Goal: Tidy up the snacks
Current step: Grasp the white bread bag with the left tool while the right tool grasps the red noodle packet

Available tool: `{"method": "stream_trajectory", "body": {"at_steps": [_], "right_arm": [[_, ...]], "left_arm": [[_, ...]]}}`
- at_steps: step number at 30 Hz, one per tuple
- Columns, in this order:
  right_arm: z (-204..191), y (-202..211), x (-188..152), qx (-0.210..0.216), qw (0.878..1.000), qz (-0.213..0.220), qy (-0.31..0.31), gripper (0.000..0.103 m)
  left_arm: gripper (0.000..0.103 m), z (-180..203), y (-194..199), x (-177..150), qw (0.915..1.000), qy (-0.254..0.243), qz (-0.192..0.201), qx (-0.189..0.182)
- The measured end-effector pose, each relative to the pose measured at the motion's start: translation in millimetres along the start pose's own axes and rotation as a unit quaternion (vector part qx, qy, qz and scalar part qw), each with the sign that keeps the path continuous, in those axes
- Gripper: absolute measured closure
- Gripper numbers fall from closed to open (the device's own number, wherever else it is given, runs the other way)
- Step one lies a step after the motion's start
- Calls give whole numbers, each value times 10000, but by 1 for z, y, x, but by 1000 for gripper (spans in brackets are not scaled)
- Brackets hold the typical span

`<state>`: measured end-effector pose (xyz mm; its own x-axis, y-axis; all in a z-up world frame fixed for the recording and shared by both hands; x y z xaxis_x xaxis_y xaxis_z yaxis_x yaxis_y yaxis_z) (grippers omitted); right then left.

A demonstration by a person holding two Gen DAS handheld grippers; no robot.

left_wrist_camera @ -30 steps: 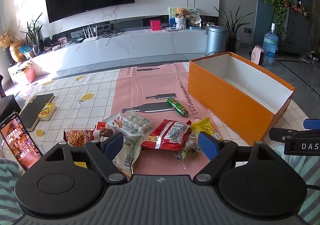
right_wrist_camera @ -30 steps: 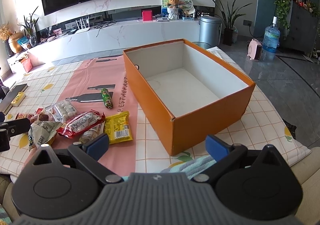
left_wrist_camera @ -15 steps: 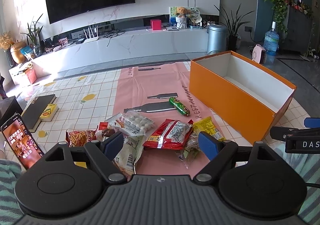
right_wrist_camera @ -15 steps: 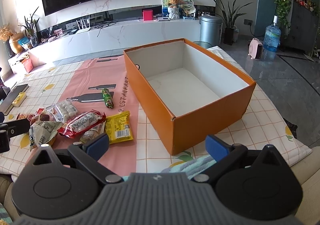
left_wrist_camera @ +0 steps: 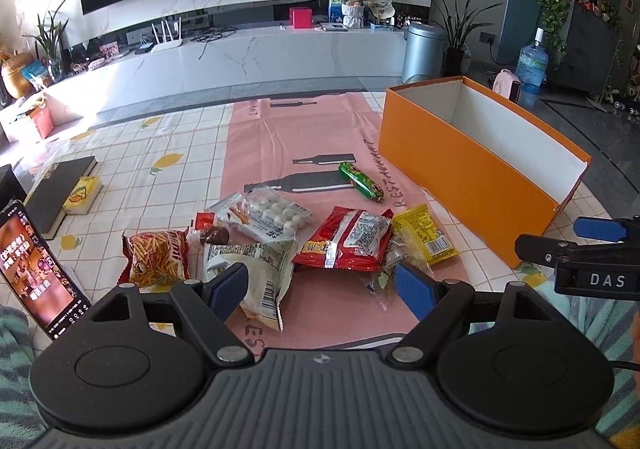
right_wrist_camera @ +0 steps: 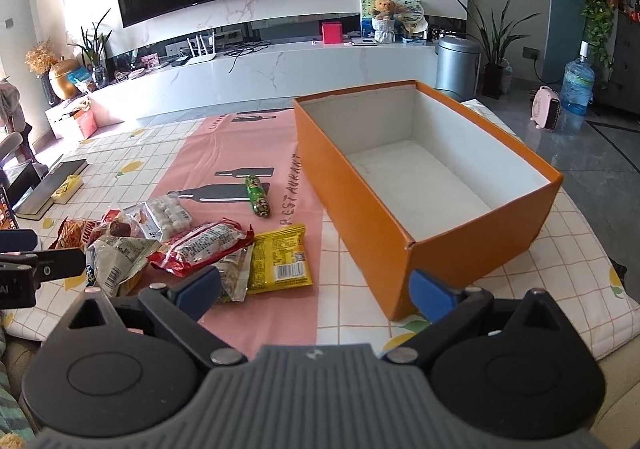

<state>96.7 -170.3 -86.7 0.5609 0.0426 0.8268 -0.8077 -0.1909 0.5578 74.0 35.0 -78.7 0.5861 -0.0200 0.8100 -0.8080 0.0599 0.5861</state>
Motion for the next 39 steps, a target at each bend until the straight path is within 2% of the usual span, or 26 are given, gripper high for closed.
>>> {"method": "stream_trajectory", "body": {"at_steps": [3,6,9,11,14,22,25,33,37,38,39], "right_arm": [[-11,-12,-3,142,9998,-132,-1,21],[-24,-24,-7,296,9992,-251,18,25],[-35,-40,-6,438,9983,-381,-16,26],[-44,-53,-4,535,9973,-499,-102,25],[-60,-77,-2,718,9947,-692,-236,18],[-92,-137,-7,930,9885,-1165,-262,16],[-97,-157,-12,889,9857,-1400,-296,15],[-98,-192,-21,843,9820,-1670,-251,14],[-99,-198,-20,833,9836,-1585,-203,10],[-99,-198,-20,843,9843,-1536,-212,10],[-99,-197,-20,849,9852,-1473,-203,14]], "left_arm": [[14,-12,-7,-6,9999,77,-101,9],[14,-26,-13,-10,9998,40,-159,120],[13,-42,-24,-11,9992,104,-334,175],[13,-51,-33,-13,9983,160,-516,215],[13,-64,-51,-20,9965,373,-659,351],[13,-80,-89,-34,9921,762,-925,368],[13,-80,-99,-35,9918,798,-955,277],[13,-81,-122,-38,9922,698,-1013,195],[18,-82,-124,-37,9920,822,-944,168],[19,-81,-125,-37,9924,816,-902,172],[23,-81,-125,-37,9929,812,-856,163]]}}
Point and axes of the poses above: each gripper's, at about its wrist camera, not at the fingertips, and y roughly against the way its jaws point, z to its right, x to its top, the point moved 9 cm from there along -y, roughly the way its jaws point, and after that the axes turned 10 degrees about z, right-handed, at the moved point
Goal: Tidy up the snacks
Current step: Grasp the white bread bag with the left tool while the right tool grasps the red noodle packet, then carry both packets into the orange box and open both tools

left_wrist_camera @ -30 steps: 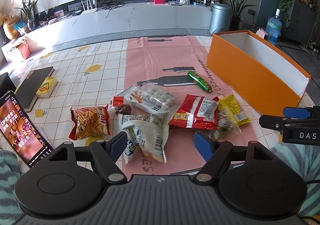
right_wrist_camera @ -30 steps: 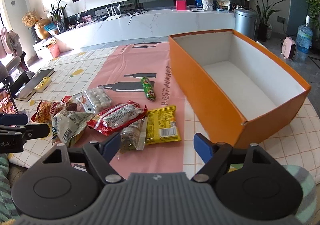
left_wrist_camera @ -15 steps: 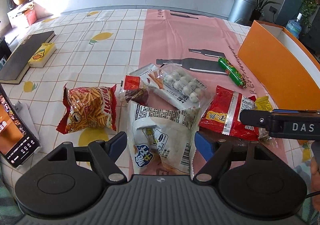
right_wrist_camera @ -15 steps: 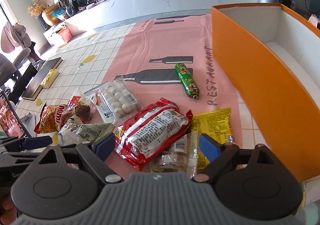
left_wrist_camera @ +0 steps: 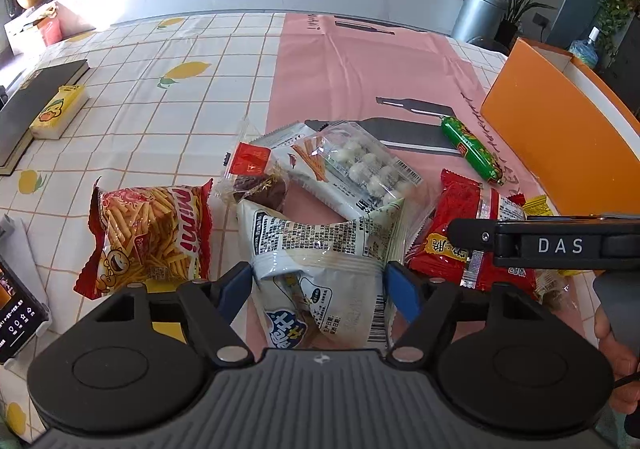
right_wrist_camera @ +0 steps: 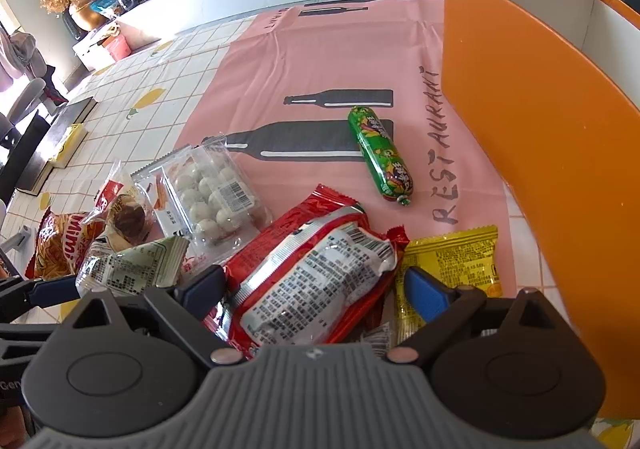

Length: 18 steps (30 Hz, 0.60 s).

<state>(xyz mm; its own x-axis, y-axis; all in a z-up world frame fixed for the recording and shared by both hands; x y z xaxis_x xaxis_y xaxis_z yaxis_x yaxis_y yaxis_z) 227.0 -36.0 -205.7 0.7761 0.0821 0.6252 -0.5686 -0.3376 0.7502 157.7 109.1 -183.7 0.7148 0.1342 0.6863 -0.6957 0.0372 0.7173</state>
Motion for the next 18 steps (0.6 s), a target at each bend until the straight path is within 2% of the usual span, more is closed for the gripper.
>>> {"method": "stream_trajectory", "body": {"at_steps": [1,4,6,8,9,11,12,13,14,18], "right_arm": [[0,2,1,-21,10000,73,37,19],[2,5,0,30,9999,104,-21,23],[3,11,3,39,9998,167,-60,35],[3,17,6,33,9997,225,-69,35],[3,21,8,36,9996,289,-57,42],[5,29,13,71,9989,434,-154,61],[7,31,16,134,9986,451,-234,65],[8,35,18,180,9982,509,-272,73],[8,38,21,254,9976,554,-322,78],[10,52,28,447,9958,624,-509,85]], "left_arm": [[25,0,-1,1,10000,22,40,-23],[30,2,-1,2,10000,52,62,-28],[32,3,0,2,10000,62,47,-41],[35,5,1,2,9999,84,50,-49],[38,6,2,2,9999,88,73,-41],[43,9,6,2,9999,79,137,-24],[44,10,8,3,9998,64,172,-18],[46,11,11,4,9998,51,203,-12],[47,13,13,4,9997,56,224,-7],[48,19,28,11,9995,135,296,-42]]}}
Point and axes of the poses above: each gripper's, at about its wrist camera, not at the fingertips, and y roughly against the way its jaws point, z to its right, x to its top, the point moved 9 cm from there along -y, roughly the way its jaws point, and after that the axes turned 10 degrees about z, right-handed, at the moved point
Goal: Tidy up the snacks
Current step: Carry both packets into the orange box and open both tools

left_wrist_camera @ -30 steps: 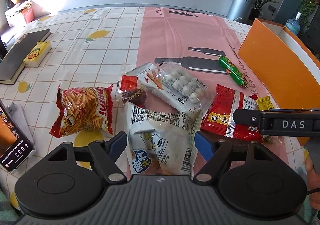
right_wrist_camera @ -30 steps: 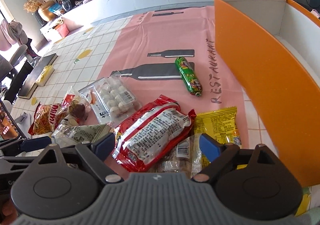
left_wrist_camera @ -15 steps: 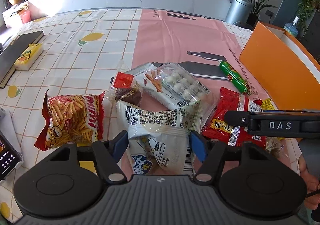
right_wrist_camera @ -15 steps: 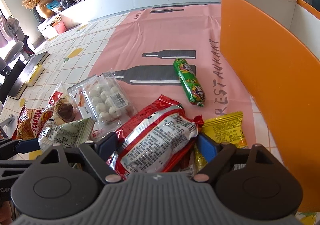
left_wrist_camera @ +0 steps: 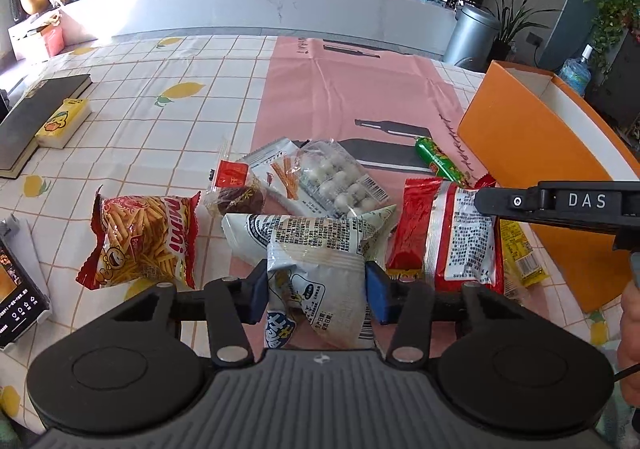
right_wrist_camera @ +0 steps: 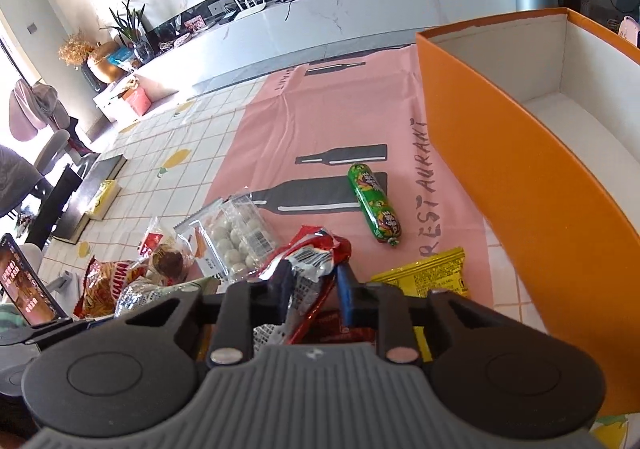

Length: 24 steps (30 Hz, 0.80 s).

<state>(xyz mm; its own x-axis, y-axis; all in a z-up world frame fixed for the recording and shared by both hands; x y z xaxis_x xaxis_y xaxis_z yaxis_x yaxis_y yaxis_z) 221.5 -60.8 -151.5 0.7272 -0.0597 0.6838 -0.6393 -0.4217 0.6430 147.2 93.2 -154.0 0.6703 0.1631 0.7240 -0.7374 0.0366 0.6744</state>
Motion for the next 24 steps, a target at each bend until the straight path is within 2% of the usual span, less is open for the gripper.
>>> {"method": "stream_trajectory", "body": {"at_steps": [6,11,18,24], "right_arm": [[-3,26,4,183,9995,212,-146,93],[-9,54,8,274,9988,388,-81,95],[-2,97,17,184,9970,750,27,96],[11,140,45,113,9927,1180,206,97]], "left_arm": [[48,15,25,8,9996,-97,268,15],[48,32,43,8,9995,-93,285,-82],[48,59,67,14,9980,-312,487,-256],[48,97,84,39,9943,-586,696,-549]]}}
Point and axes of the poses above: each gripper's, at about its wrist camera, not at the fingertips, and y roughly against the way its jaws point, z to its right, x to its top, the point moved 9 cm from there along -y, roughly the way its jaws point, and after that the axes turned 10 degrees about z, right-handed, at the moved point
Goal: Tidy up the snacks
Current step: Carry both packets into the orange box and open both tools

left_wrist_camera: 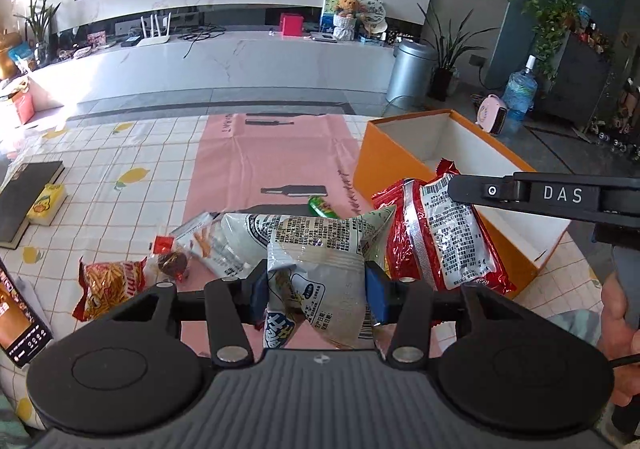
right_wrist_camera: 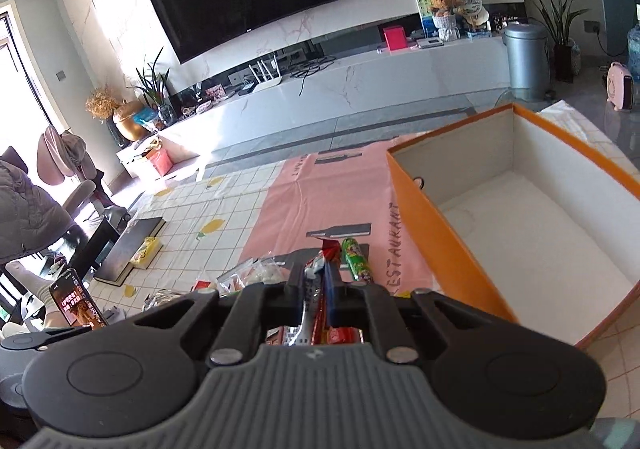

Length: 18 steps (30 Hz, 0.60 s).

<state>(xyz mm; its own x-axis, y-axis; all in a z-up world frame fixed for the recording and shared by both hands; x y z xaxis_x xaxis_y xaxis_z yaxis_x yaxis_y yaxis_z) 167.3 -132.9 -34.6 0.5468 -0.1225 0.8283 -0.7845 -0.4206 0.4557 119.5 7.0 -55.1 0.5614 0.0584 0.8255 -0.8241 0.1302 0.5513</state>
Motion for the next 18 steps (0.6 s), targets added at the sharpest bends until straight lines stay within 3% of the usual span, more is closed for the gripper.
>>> {"method": "stream_trajectory", "body": {"at_steps": [9,18], "right_arm": [[52,42,60,-420,9966,561,432,99],[138,42,84,-1035,9922,485,505,99]], "left_arm": [[48,71,-26,33,9970,-514,70,-576],[48,146,-81,45,9885,-987,-208,-1128]]}}
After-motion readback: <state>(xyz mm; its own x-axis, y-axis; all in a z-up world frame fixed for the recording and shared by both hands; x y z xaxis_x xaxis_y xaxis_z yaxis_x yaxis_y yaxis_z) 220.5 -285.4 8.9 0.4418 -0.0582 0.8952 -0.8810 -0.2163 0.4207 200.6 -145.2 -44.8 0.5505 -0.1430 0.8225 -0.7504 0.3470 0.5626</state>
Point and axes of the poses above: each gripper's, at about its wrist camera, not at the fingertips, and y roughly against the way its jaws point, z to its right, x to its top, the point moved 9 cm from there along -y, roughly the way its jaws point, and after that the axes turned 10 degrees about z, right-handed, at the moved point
